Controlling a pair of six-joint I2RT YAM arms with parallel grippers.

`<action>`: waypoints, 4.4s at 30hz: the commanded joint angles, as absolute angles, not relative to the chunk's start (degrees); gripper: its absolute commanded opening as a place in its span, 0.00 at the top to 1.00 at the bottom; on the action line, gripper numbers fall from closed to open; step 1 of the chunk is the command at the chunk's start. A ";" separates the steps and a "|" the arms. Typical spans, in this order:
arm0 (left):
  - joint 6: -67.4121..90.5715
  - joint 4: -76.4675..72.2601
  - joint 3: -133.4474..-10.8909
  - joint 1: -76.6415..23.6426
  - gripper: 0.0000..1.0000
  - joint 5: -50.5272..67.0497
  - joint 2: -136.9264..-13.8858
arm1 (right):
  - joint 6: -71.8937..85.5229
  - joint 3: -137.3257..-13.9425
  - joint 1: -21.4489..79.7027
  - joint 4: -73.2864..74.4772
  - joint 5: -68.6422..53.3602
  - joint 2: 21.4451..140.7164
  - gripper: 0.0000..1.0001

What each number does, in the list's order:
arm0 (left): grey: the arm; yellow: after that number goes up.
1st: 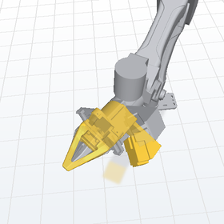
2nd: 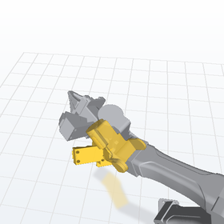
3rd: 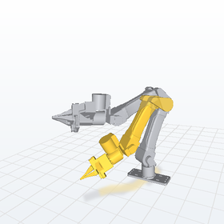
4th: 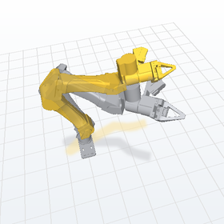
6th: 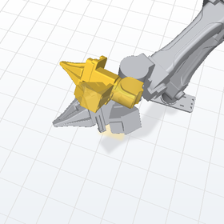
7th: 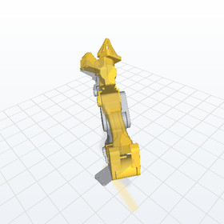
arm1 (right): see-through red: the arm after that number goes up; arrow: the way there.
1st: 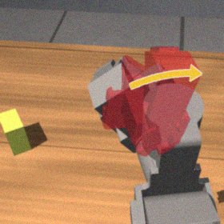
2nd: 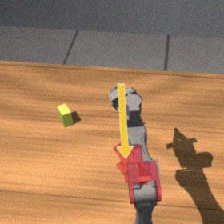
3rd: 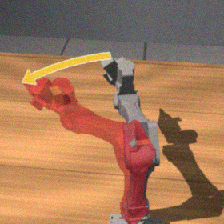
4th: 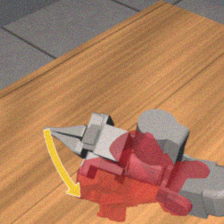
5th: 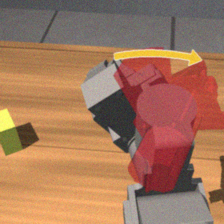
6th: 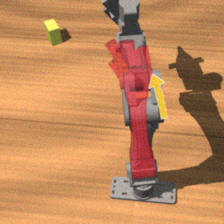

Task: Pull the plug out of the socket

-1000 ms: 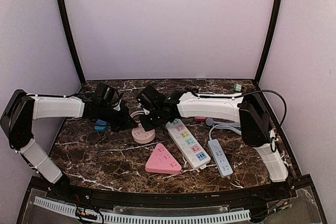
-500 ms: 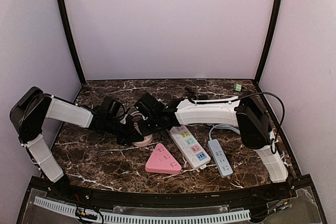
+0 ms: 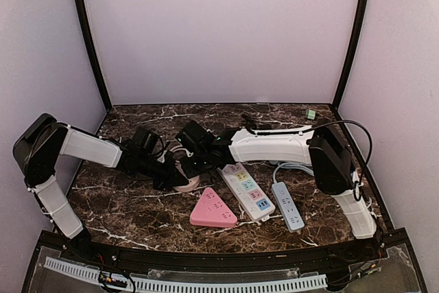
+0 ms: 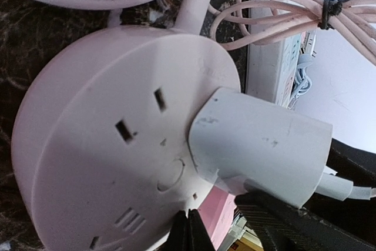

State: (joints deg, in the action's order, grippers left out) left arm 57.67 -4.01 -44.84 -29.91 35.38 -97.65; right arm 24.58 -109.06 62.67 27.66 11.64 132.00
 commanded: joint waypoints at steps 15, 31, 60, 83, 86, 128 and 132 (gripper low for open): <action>62.33 0.58 -37.23 -27.61 1.00 25.07 -105.09 | 22.61 -111.35 60.34 29.13 -0.38 127.38 1.00; 62.45 -0.44 -36.38 -27.48 1.00 25.80 -104.56 | 17.54 -113.88 64.83 31.71 13.01 129.85 1.00; 56.93 -3.61 -41.68 -27.55 0.99 33.86 -104.11 | 20.32 -117.63 63.03 34.90 9.92 131.92 1.00; 56.63 3.51 -38.69 -27.52 0.99 25.02 -108.41 | 20.65 -110.33 57.78 29.40 -4.72 125.96 1.00; 56.75 3.87 -38.72 -27.51 0.99 24.61 -108.45 | 19.08 -111.63 60.24 30.55 1.47 125.91 1.00; 57.55 4.20 -36.74 -27.49 1.00 23.48 -108.46 | 15.46 -115.47 63.38 32.60 10.53 123.43 1.00; 57.55 4.37 -36.53 -27.53 1.00 23.25 -108.29 | 17.61 -113.99 60.86 31.17 3.94 121.31 1.00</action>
State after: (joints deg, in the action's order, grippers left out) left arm 57.65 -14.74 -42.30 -28.01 37.65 -102.02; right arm 17.15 -111.20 62.04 36.84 8.99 130.58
